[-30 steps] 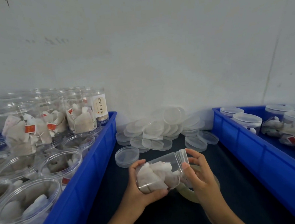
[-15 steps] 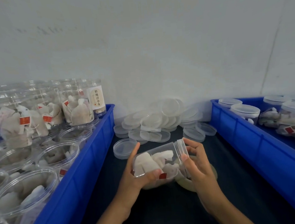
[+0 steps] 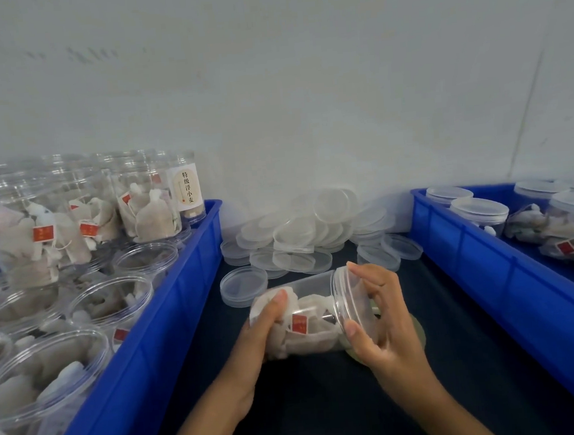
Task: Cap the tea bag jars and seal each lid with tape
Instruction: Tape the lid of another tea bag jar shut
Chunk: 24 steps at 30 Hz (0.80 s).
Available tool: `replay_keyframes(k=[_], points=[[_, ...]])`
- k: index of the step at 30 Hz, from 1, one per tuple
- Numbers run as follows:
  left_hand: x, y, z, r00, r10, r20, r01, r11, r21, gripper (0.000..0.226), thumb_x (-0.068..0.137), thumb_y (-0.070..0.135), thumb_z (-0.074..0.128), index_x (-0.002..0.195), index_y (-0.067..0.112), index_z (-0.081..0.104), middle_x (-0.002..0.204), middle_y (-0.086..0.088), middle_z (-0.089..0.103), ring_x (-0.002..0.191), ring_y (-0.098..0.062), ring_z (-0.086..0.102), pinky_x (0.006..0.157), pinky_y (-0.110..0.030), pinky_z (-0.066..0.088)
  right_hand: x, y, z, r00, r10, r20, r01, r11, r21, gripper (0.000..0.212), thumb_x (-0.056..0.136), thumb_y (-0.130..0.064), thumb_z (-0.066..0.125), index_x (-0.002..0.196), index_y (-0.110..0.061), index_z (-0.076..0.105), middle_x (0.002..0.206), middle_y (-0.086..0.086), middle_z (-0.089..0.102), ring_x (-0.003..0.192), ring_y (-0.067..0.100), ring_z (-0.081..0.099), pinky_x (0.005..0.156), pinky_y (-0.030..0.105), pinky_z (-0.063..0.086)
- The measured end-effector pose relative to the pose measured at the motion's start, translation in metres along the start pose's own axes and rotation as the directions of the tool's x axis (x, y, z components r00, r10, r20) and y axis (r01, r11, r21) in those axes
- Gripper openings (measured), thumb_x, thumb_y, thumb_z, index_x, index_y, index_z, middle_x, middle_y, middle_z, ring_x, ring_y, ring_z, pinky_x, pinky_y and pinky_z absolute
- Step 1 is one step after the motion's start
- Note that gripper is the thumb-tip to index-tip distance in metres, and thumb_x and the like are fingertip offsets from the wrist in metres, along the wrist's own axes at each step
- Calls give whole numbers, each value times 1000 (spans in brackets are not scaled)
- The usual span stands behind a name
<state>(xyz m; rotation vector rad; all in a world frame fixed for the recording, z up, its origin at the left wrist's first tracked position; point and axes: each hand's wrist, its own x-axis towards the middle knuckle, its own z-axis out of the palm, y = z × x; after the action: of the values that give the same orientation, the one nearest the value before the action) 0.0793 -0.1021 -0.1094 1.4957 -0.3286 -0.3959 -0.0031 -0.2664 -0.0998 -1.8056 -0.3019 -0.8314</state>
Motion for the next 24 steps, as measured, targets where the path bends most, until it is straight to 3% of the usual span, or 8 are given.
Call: replay_keyframes(k=[2,6,10,13,16,19,21,24], points=[[-1,2,-2,999,-20,36,20,1000,-6,64,69,69,53,119,30,59,102,-1,75,97,-20,71,91,-39,54,2,-2,-1,999,-42,12,43,999,-18,56,75,-26,61,129,-27,47,127,-4,44,121,20,48,98,40,50],[-7,10,-1,982,-130,136,138,989,-49,70,70,79,59,117,27,65,106,-11,73,98,-30,70,72,-36,58,5,-7,-6,984,-164,77,170,982,-79,58,73,-21,59,129,-24,48,130,3,42,127,26,43,103,32,43],[-12,14,-3,960,-179,216,188,982,-24,70,70,82,52,97,22,76,77,-14,68,74,-25,69,55,-29,52,6,-7,-7,963,-216,163,237,964,-122,56,78,-25,51,133,-16,45,135,5,38,132,26,38,105,22,35],[-12,12,-3,965,-159,210,168,985,-26,74,69,80,52,96,15,75,67,-10,65,64,-22,65,48,-25,44,4,-6,-3,980,-76,181,89,994,-63,51,85,-42,47,136,-33,44,138,-3,33,135,18,34,106,28,36],[-12,10,2,974,-137,180,145,989,-33,82,68,80,58,117,14,64,72,-11,69,66,-23,67,50,-26,48,2,-7,2,995,20,101,-14,998,-53,44,87,-60,43,129,-49,46,132,-13,40,128,11,42,101,30,40],[-15,7,7,981,-98,167,116,988,-103,73,68,77,61,116,21,65,88,-13,73,74,-22,69,59,-30,55,3,-11,4,997,36,63,-34,999,-30,36,87,-53,43,123,-54,48,124,-15,45,119,10,49,94,23,44],[-17,5,12,992,-55,110,72,985,-158,63,65,69,59,113,28,63,96,-8,75,78,-21,71,64,-30,57,3,-11,6,995,87,39,-89,995,45,32,88,-51,46,120,-51,52,121,-12,47,112,13,55,88,31,51],[-15,1,20,992,119,-30,-121,989,-84,49,66,59,63,111,43,53,103,7,71,89,-11,71,67,-24,57,2,-10,9,967,248,-59,-233,954,187,23,94,-52,45,114,-47,55,109,-17,57,98,4,63,73,31,59]])
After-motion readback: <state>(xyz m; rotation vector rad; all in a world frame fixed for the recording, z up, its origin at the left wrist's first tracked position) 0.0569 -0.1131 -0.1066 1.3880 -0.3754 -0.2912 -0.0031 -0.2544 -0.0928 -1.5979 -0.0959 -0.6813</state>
